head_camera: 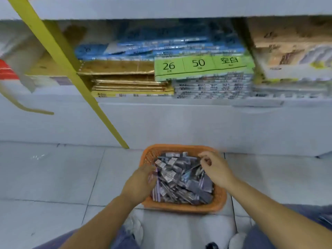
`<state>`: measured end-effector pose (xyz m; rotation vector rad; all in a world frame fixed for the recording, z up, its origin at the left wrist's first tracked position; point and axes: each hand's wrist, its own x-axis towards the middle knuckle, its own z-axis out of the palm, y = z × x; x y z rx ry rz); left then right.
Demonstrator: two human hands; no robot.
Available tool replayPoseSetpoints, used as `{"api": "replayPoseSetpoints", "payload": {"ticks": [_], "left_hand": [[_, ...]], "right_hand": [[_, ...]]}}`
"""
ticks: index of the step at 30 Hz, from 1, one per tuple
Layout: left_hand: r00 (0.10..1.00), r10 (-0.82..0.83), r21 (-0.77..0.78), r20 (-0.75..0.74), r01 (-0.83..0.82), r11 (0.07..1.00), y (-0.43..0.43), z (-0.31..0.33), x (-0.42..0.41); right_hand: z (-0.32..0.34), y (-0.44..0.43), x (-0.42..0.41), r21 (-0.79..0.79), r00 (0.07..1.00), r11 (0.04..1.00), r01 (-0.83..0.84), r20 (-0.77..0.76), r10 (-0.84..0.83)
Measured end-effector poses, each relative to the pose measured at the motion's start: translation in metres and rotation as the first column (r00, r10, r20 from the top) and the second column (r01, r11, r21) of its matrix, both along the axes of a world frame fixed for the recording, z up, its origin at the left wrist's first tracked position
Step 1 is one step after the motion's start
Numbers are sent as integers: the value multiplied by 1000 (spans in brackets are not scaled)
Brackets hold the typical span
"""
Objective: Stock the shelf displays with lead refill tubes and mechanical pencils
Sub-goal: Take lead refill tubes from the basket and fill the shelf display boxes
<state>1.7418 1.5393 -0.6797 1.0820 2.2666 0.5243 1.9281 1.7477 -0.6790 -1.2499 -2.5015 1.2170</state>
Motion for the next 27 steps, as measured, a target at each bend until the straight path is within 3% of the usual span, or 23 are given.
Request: {"api": "replayPoseSetpoints", "payload": {"ticks": [3, 7, 16, 20, 23, 27], "left_hand": [[995, 45, -85, 95, -37, 996, 0, -39, 13], [978, 134, -117, 160, -116, 986, 12, -67, 18], [950, 224, -120, 216, -201, 972, 64, -92, 5], [918, 230, -139, 324, -195, 971, 85, -94, 8], [837, 336, -168, 432, -292, 942, 90, -95, 13], [631, 503, -294, 590, -412, 862, 79, -95, 14]], "right_hand": [[-48, -5, 12, -138, 980, 989, -54, 185, 79], [-83, -11, 17, -209, 925, 973, -95, 344, 164], [-118, -25, 15, -116, 879, 968, -222, 406, 250], [-112, -25, 13, -108, 898, 966, -236, 356, 259], [-108, -35, 11, -208, 899, 952, -223, 333, 284], [-111, -48, 8, -330, 846, 917, -222, 402, 350]]}}
